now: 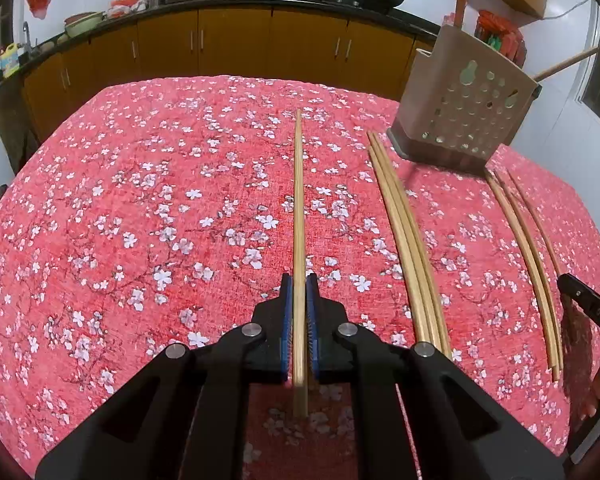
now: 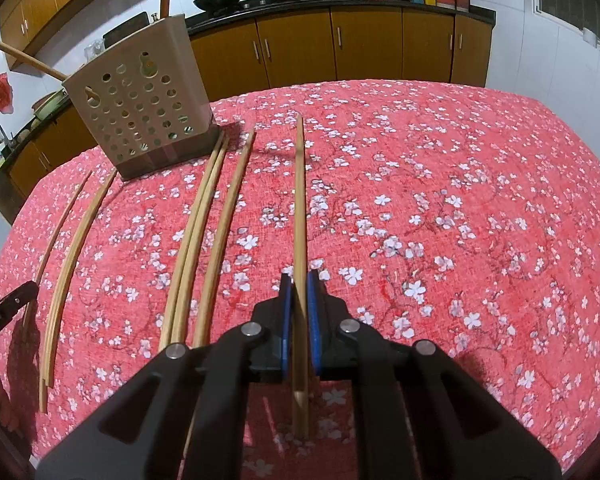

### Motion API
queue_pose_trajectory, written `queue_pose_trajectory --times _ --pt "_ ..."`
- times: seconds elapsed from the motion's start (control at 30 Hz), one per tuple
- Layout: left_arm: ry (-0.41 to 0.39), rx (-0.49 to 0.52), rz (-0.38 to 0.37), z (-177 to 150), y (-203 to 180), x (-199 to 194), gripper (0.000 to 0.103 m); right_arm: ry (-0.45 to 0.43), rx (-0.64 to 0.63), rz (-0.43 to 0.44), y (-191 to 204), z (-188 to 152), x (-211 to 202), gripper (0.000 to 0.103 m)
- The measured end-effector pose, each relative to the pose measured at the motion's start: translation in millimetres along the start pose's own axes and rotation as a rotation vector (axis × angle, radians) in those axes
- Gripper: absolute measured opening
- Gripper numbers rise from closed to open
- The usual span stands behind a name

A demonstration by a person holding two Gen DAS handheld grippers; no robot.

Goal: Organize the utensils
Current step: 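Lift both held chopsticks up over the utensil holder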

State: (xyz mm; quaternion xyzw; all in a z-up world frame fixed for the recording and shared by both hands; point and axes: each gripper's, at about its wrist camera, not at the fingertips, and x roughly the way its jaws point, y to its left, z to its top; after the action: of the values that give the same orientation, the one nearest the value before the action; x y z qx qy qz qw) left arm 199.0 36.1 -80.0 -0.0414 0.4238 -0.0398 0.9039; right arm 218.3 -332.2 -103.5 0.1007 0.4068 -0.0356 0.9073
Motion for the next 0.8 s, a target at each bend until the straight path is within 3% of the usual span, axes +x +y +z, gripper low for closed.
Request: queue_pose_trajectory --times 0.13,0.23,0.57,0.8 --pt "0.005 0.034 0.004 5.7 -2.3 4.6 0.007 -0.012 -0.007 0.004 -2.1 1.7 -4.2 0.008" --pt "-0.008 0.029 -0.021 9.7 0.9 -2.6 0.007 -0.076 -0.010 0.015 -2.7 7.2 -24.6 0.008" --pt "-0.211 0.013 -0.087 50.1 8.6 -70.3 0.007 -0.307 0.008 0.025 -9.5 39.9 -96.9 0.008" --pt "-0.319 0.005 -0.115 74.7 5.1 -101.6 0.007 -0.393 0.006 0.025 -7.1 55.0 -118.7 0.008"
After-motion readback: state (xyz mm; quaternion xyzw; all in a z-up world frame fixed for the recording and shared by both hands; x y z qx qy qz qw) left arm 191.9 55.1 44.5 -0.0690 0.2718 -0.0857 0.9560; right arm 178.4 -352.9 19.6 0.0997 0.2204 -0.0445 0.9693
